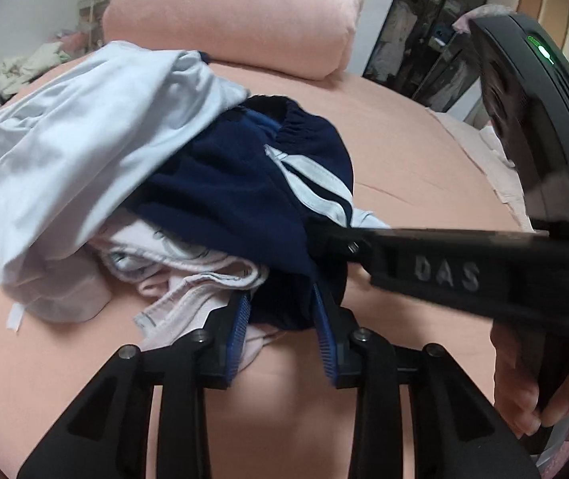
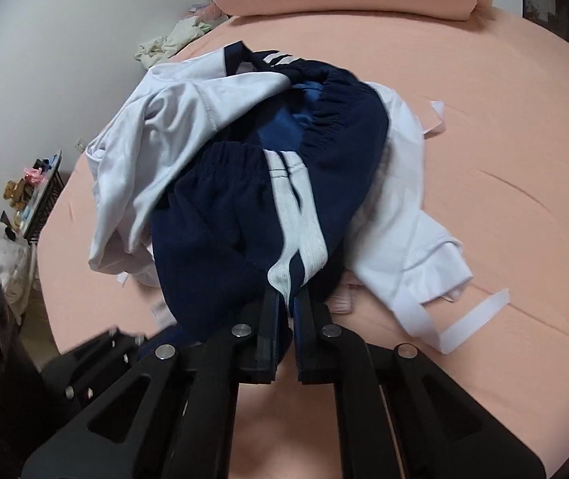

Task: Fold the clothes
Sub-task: 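Lift the navy shorts out of the pile with both grippers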

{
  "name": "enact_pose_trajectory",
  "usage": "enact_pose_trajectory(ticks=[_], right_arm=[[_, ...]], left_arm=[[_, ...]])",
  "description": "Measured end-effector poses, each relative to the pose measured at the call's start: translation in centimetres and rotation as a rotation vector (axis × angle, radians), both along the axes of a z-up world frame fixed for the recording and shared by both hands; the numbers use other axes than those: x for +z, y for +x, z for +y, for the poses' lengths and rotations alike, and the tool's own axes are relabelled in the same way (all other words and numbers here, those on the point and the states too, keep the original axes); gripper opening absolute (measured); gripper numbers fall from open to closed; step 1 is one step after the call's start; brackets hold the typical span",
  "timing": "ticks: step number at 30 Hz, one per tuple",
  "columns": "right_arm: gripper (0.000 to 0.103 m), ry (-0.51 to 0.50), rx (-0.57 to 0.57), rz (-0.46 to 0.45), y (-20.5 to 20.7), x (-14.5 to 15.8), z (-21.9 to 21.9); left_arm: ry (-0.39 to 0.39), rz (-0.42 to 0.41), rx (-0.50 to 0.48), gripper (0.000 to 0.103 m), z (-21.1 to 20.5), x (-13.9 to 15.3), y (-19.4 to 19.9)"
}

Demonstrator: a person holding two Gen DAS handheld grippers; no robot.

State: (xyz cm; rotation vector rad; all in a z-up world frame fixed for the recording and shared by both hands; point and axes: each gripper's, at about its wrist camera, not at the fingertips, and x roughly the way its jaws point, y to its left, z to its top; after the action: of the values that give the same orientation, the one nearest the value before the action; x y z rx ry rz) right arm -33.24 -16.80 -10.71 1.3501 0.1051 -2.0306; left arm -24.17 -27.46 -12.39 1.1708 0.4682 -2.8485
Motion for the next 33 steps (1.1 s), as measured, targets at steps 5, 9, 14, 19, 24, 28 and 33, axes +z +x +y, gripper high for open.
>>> enact_pose_trajectory(ticks=[5,9,14,19,24,28,33], right_arm=[[0.004,-0.024,-0.031,0.046,0.9,1.5,2.2],[0.004,-0.036,-0.03,0.106,3.1,3.8,4.7],[0.004,-0.004,-0.055,0.179,6.1,6.1,10.5],[0.004,0.027,-0.175,0.166,9.8,6.5,20.1],[0.004,0.108,-0.278,0.119,13.4,4.7,29.2],[0.004,0.164,-0.407,0.076,15.0,3.1,37.0],[0.009,0.218,-0.507,0.025,14.4,2.0,43.0]], left_arm=[[0.007,0.004,-0.042,0.001,1.3,-0.1,-0.5],[0.021,0.014,-0.093,0.001,3.7,0.9,-0.1],[0.025,0.001,-0.239,0.001,10.3,1.9,0.9],[0.081,-0.047,-0.405,0.001,19.2,1.7,3.6],[0.141,-0.132,-0.566,0.002,27.8,0.4,6.3],[0.122,-0.232,-0.622,0.003,31.8,-1.5,7.3],[0.114,-0.305,-0.483,0.005,29.8,-3.4,5.9]])
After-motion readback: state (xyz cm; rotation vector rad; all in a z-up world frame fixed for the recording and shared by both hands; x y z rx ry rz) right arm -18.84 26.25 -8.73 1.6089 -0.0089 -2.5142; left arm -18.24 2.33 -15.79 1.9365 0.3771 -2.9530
